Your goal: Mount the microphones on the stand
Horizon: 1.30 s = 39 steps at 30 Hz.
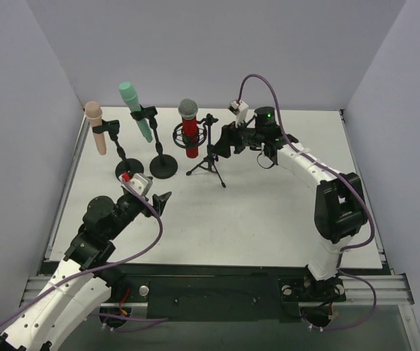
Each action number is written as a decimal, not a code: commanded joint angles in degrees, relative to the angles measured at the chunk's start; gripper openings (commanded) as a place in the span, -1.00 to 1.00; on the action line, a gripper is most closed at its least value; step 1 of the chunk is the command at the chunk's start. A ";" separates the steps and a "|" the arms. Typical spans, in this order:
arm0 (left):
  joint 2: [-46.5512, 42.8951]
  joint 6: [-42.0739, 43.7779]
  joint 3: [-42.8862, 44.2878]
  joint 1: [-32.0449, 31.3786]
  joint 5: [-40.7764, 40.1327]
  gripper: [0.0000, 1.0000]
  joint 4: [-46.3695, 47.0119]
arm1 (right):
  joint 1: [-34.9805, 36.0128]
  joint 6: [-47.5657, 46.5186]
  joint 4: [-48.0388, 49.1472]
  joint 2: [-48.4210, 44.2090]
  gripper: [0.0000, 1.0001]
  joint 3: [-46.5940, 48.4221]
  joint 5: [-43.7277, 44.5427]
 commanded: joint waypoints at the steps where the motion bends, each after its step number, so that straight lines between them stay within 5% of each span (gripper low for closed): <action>1: -0.47 -4.70 3.09 0.18 0.37 0.64 1.33 | -3.09 -0.19 -0.40 -8.47 0.27 -4.03 -3.59; 7: 1.38 -13.93 8.62 0.27 0.55 0.69 -5.07 | -7.14 -14.94 -27.34 -20.95 0.27 -6.41 3.17; 10: 0.86 -15.60 9.34 0.36 -1.90 0.70 -9.20 | -11.77 -14.00 -29.94 -30.59 0.28 -10.71 8.45; 15: -3.70 -13.68 7.23 0.45 -10.43 0.76 -15.18 | -28.30 -5.22 -31.25 -42.04 0.29 -15.91 1.10; 21: -10.91 -14.38 3.36 0.45 -13.77 0.88 -14.23 | -43.26 -13.18 -48.13 -49.17 0.33 -16.26 -4.73; 28: -11.98 -14.02 3.01 0.45 -14.48 0.89 -14.13 | -43.97 -3.45 -39.03 -61.03 0.53 -28.46 -0.26; 29: -11.89 -14.02 3.01 0.45 -14.48 0.89 -14.13 | -43.97 1.17 -37.43 -63.13 0.99 -29.53 2.37; 39: -11.10 -13.85 2.66 0.45 -15.53 0.89 -14.31 | -43.53 12.82 -24.32 -69.21 1.00 -39.29 19.08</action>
